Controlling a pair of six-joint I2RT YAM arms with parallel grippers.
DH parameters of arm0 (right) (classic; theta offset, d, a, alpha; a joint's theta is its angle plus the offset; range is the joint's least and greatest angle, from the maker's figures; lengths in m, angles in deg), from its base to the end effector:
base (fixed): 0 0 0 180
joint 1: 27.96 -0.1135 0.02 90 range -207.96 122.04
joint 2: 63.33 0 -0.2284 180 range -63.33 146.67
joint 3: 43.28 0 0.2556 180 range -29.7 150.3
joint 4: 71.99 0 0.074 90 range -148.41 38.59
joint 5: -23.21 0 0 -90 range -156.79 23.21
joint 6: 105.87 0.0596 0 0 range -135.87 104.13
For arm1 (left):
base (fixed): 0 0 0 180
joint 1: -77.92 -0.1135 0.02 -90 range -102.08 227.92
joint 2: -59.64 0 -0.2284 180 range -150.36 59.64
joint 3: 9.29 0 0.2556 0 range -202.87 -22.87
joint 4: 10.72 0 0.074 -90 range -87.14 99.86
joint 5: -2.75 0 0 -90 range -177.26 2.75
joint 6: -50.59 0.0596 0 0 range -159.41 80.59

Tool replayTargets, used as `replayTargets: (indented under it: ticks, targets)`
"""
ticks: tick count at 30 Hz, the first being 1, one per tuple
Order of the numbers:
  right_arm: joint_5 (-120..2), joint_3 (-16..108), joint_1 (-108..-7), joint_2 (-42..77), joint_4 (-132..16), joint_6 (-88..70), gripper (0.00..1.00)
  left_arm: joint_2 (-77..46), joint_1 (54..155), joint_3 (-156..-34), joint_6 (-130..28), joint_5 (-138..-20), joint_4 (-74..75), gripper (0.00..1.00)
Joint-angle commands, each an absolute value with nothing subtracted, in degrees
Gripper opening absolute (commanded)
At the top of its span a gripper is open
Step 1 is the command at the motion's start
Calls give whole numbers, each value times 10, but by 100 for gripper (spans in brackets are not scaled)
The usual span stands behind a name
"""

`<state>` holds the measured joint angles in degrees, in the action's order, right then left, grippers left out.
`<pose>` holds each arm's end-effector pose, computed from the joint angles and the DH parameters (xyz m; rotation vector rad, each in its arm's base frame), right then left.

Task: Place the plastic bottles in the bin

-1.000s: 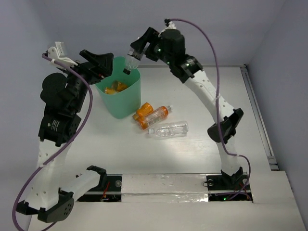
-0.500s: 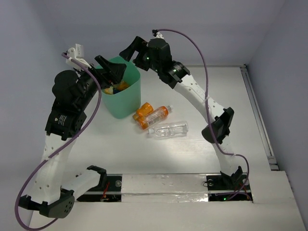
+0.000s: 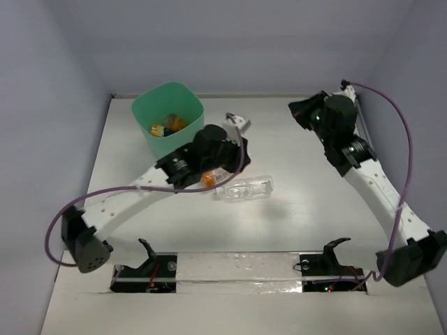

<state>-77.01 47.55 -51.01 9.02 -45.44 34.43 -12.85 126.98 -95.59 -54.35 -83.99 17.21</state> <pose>0.3027 0.1173 0.3935 0.5505 1.6877 0.7909 0.2130 -0.2507 0.3598 0.5973 1.8029 -0.8303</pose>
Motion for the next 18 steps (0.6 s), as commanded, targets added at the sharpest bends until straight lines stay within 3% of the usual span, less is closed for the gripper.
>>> replayTargets:
  ticks: [1,2,3,4,5,6,7,8,11,14,18]
  targets:
    - [-765,383,-484,0,-461,317,6,-174,1306,-940,-466,-859,141,26]
    - [-766,368,-464,-20,-445,311,8,-191,1313,-941,-457,-863,140,33]
    - [-766,354,-453,-37,-437,306,10,-205,1313,-945,-449,-864,141,54]
    - [-762,328,-442,-69,-430,300,13,-235,1323,-948,-431,-866,141,66]
    - [-756,317,-430,-83,-418,297,17,-252,1331,-952,-422,-867,139,75]
    - [-751,308,-410,-95,-414,292,28,-266,1331,-961,-415,-866,138,88]
    - [-744,295,-400,-107,-408,285,34,-296,1331,-966,-403,-861,139,91]
    - [-743,292,-392,-123,-392,282,51,-313,1331,-972,-399,-852,142,93]
    - [-743,294,-372,-135,-359,263,71,-371,1336,-1001,-378,-835,153,94]
    - [-734,295,-367,-147,-344,246,76,-420,1336,-1019,-361,-841,161,95]
    - [-708,287,-361,-163,-339,235,76,-465,1342,-1049,-350,-851,169,95]
